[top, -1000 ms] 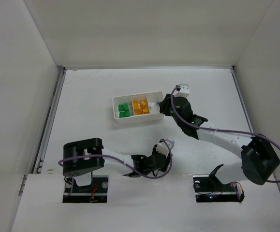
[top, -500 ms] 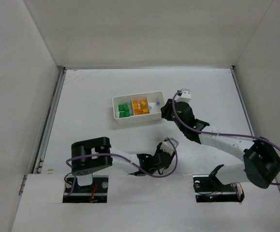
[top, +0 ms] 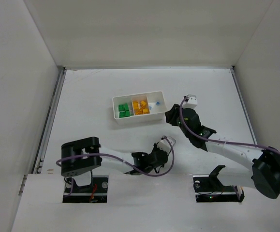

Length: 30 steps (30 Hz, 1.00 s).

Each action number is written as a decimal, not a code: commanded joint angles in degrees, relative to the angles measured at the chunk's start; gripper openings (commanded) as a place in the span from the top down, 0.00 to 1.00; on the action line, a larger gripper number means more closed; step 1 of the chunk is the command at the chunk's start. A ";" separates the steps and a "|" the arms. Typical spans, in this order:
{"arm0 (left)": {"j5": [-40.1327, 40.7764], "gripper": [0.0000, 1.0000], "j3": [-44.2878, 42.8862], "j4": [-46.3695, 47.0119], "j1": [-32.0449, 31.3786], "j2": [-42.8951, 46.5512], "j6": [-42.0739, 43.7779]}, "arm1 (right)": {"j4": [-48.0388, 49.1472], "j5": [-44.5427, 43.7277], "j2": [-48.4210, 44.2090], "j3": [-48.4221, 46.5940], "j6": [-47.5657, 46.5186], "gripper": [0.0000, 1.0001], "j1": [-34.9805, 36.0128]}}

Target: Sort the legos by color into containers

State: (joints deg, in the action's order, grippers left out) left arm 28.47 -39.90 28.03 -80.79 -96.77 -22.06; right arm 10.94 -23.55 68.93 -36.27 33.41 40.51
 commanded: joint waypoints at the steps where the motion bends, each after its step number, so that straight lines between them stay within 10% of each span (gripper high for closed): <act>1: 0.36 0.85 0.96 0.01 2.70 9.83 0.80 | 1.98 -0.88 -3.00 3.12 2.62 0.54 -0.57; 10: -6.67 0.85 -6.14 0.97 18.69 15.57 -0.61 | -2.84 -1.85 -7.40 10.78 7.46 0.74 -1.18; 20: -12.12 0.82 -23.46 -0.69 31.97 -1.92 0.27 | -5.75 -3.34 -9.86 13.95 10.01 0.69 0.58; 30: -11.68 0.55 -24.97 -1.31 33.38 -2.82 0.18 | -10.94 -3.52 -4.69 12.19 12.47 0.55 4.61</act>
State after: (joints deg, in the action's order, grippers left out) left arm 17.12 -63.90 24.99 -46.81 -103.61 -22.31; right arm 1.45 -26.33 62.70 -22.44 44.73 43.51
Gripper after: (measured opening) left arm 0.445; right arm 0.448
